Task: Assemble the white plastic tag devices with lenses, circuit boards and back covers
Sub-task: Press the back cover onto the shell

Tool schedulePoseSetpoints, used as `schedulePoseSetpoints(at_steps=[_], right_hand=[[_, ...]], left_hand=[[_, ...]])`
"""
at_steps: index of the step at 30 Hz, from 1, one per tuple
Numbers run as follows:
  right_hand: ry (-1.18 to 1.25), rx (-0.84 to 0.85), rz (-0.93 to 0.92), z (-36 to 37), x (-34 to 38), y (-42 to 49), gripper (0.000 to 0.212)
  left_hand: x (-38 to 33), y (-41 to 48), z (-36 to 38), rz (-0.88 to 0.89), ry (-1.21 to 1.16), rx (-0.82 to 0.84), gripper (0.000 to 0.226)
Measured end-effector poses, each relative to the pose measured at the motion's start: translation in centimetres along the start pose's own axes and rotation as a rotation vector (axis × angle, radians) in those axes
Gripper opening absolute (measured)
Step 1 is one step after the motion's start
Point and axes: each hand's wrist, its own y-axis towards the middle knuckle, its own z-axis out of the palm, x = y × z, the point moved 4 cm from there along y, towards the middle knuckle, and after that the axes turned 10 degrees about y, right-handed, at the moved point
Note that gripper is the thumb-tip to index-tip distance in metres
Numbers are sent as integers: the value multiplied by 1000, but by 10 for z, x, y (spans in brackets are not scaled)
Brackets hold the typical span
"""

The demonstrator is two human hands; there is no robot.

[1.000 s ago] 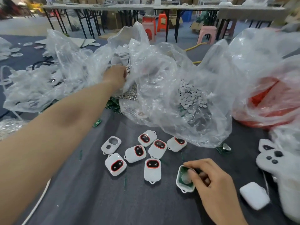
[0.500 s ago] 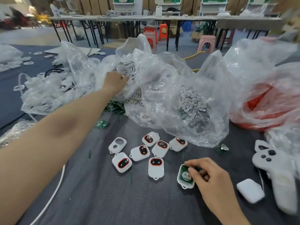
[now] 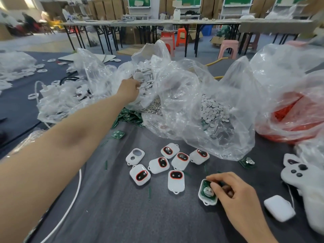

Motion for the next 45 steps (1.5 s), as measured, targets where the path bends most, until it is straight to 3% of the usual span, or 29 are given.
schedulePoseSetpoints(at_steps=[8, 14, 20, 28, 35, 38, 42, 45], right_hand=[[-42, -21, -51, 0, -1, 2, 40], [-34, -12, -48, 0, -3, 2, 40], [-13, -5, -41, 0, 0, 2, 37], [-3, -11, -33, -1, 0, 0, 32], [7, 14, -30, -5, 4, -5, 21], [141, -88, -45, -10, 12, -8, 13], [299, -58, -122, -16, 21, -10, 43], [250, -5, -237, -16, 27, -10, 46]], left_hand=[[-13, 26, 19, -82, 164, 112, 23], [-8, 26, 27, -123, 253, 25, 6], [-5, 16, 0, -143, -358, -253, 6], [-2, -23, -25, -288, -721, -174, 10], [-71, -169, -21, -310, -1381, 17, 12], [-109, -233, -3, -396, -1607, 239, 13], [-147, -277, 11, -313, -1725, 509, 20], [-158, -288, 13, -185, -1719, 646, 20]])
